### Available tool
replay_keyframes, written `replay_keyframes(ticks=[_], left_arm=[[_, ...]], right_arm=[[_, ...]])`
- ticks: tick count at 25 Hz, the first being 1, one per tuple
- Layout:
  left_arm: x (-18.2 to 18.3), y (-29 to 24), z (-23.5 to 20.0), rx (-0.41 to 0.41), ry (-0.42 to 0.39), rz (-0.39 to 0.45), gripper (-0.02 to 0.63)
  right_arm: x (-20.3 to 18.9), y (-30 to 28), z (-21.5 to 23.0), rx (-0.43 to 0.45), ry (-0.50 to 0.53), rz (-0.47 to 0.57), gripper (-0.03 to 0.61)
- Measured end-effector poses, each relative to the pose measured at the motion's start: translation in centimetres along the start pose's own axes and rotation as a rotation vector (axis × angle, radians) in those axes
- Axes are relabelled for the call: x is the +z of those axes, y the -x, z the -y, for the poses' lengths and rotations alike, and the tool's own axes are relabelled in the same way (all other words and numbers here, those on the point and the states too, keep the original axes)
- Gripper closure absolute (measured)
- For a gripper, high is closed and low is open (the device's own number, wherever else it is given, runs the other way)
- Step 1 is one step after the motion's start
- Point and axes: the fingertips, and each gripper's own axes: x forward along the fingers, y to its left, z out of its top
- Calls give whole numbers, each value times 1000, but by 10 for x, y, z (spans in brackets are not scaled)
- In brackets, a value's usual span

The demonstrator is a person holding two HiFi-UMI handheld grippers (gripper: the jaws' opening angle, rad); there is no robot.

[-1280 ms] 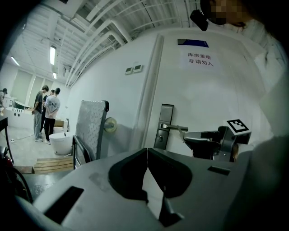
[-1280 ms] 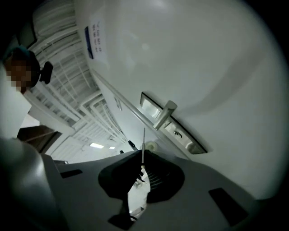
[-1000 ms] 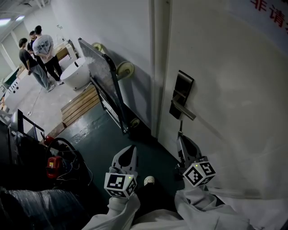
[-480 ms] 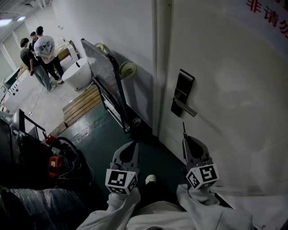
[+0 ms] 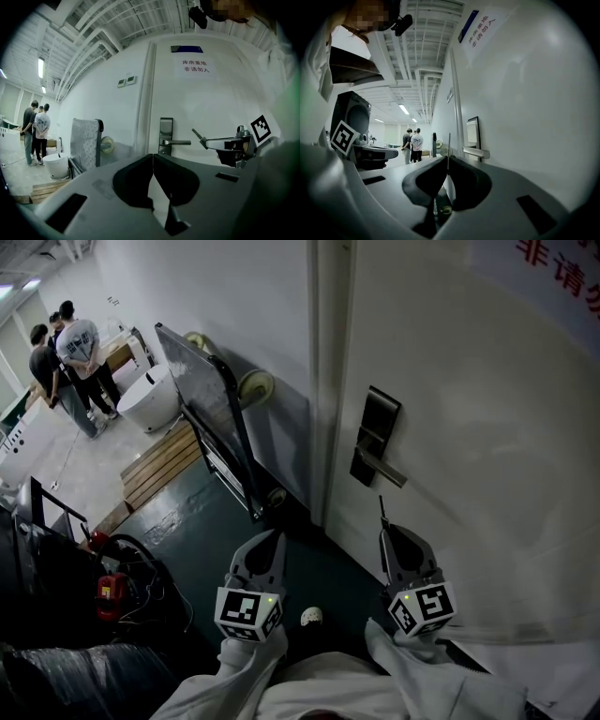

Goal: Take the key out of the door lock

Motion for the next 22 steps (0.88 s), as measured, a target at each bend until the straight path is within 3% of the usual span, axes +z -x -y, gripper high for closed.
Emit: replay_keyframes(ticks=[6, 22], left_arm=[[3, -12, -3, -15, -10, 3, 600], [11, -16, 13, -38, -23, 7, 600]], right_arm=[[2, -13, 1, 1, -57, 4, 505], [10, -19, -1, 47, -68, 4, 505]])
